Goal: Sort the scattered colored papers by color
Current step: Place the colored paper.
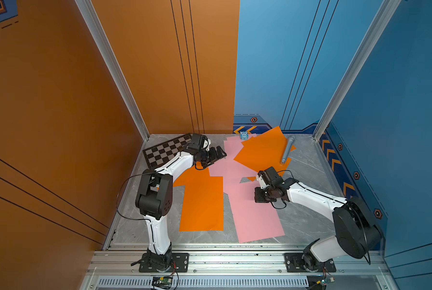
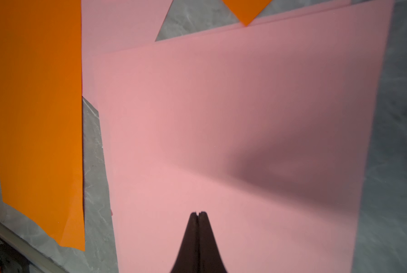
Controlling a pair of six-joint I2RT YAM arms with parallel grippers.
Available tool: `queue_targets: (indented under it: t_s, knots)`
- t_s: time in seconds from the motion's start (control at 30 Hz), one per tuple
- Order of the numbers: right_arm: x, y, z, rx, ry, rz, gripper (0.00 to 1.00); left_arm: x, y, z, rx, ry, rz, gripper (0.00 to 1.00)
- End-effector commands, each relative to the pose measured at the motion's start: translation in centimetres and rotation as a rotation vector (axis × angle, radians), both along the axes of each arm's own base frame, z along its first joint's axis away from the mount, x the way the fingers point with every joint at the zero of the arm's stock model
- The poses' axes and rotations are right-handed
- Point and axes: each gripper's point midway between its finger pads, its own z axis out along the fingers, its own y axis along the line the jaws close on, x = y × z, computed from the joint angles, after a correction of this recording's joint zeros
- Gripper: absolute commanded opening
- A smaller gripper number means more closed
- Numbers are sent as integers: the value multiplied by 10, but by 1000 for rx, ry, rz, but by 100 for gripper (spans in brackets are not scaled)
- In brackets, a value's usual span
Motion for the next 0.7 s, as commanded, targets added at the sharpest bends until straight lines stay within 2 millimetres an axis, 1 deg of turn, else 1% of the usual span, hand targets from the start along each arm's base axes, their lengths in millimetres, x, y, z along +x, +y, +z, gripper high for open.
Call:
queue_targets:
  t_s: [0.0,0.13,0.27,0.33,0.43,0.5,0.57,0.63,0.67]
  knots:
    - [7,5,-9,-2,-18,-39,0,0,30,-10,208,-4,43,98]
    - [10,-2,-31,-44,8,-75,0,-1,65,-19,321,-3,120,98]
    - [12,-11,-52,-85,49,-109,0,-4,96,-29,393,16,180,98]
    - [13,-18,-60,-106,61,-130,0,-4,111,-30,405,25,215,98]
    - [16,-29,-66,-113,74,-163,0,-2,132,-30,418,32,265,98]
    - [17,-34,-67,-112,79,-175,0,2,150,-31,439,35,311,98]
    - [19,-31,-63,-91,74,-167,0,9,167,-34,445,45,350,98]
    - [23,-21,-50,-49,60,-143,0,18,178,-36,423,55,373,98]
    - [26,-16,-41,-35,43,-134,6,21,182,-37,413,59,380,98]
